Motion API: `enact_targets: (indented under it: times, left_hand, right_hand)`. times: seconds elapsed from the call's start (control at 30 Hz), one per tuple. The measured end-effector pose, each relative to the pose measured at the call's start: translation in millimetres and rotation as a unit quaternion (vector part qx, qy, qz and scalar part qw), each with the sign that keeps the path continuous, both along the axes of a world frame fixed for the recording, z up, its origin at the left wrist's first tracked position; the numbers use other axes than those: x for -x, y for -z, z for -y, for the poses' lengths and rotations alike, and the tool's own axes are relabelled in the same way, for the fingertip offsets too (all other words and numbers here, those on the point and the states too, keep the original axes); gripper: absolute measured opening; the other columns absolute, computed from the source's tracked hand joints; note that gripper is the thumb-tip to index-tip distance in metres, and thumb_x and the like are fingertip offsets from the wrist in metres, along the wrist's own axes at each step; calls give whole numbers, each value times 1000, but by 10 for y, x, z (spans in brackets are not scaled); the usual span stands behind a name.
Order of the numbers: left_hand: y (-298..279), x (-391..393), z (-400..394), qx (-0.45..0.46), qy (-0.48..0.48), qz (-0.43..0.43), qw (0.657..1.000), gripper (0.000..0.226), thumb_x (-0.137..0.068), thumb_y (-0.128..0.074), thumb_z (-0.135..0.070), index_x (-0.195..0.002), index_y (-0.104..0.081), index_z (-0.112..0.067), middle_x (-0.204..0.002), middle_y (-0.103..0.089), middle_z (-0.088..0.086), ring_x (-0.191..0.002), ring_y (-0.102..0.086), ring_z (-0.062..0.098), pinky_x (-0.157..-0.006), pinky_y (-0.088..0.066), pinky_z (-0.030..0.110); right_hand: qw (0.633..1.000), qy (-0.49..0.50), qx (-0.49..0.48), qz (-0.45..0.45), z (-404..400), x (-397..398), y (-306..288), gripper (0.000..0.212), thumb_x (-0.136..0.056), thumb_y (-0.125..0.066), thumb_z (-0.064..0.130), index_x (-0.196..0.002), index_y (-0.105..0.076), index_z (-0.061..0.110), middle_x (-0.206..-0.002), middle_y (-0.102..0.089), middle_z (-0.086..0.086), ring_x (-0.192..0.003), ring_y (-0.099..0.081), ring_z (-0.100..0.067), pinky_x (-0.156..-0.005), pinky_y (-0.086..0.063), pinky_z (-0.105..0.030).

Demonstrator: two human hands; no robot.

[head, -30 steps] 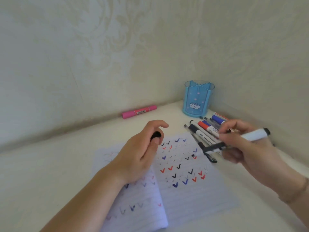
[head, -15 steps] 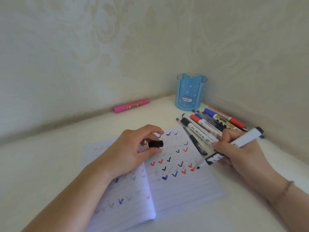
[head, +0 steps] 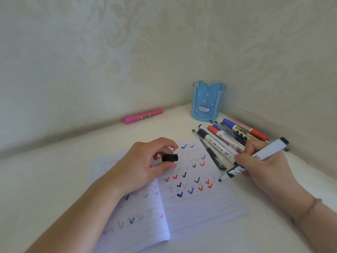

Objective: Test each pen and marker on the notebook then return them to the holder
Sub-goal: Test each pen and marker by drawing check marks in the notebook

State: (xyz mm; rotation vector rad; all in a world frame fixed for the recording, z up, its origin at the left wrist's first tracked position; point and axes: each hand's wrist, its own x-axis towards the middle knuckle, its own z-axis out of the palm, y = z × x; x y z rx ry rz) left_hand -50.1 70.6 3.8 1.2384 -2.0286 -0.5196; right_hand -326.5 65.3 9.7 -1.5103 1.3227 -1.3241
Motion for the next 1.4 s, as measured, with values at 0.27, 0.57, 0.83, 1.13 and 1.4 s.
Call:
enact_targets:
  times: [0.27, 0.57, 0.83, 1.13, 1.4]
  left_hand:
    - [-15, -1, 8, 25, 0, -12, 1000, 22, -78, -81, -20, -93, -66, -25, -88, -70, -17, -85, -64, 5, -73, -39, 9]
    - [-9, 26, -13, 56, 24, -32, 998, 20, -79, -77, -29, -94, -65, -27, -87, -68, -15, -79, -63, 9, -72, -43, 11]
    - [-24, 76, -43, 66, 60, -52, 995, 20, -80, -78, -24, -97, -66, -25, -89, -68, -15, -75, -62, 4, -73, -47, 12]
    - [-30, 154, -94, 15, 48, -185, 981, 16, -77, -77, -13, -88, -72, -23, -73, -72, -1, -59, -71, 13, -61, -53, 18]
    - [-59, 229, -133, 8, 36, -239, 970, 16, -75, -76, -17, -89, -74, -25, -78, -75, 3, -58, -71, 14, -59, -54, 19]
  right_hand:
    - [985, -88, 3, 151, -21, -9, -87, 49, -49, -88, 51, -59, -54, 16, -44, -38, 4, -40, -28, -14, -40, -25, -20]
    - [977, -198, -4, 74, -101, -45, -79, 12, -75, -62, 14, -79, -73, 16, -71, -71, -21, -48, -53, -27, -44, -31, -25]
    - [968, -245, -9, 56, -131, -91, -101, 50, -67, -73, 62, -99, -74, 23, -91, -76, -14, -49, -58, -29, -45, -29, -28]
    - [962, -265, -53, 42, -132, -189, -119, 52, -73, -67, 62, -108, -72, 24, -69, -75, 0, -72, -60, -64, -41, -25, -31]
    - [966, -259, 6, 24, -157, -195, -105, 29, -88, -60, 41, -110, -71, 25, -61, -70, 15, -39, -50, -22, -38, -20, -38]
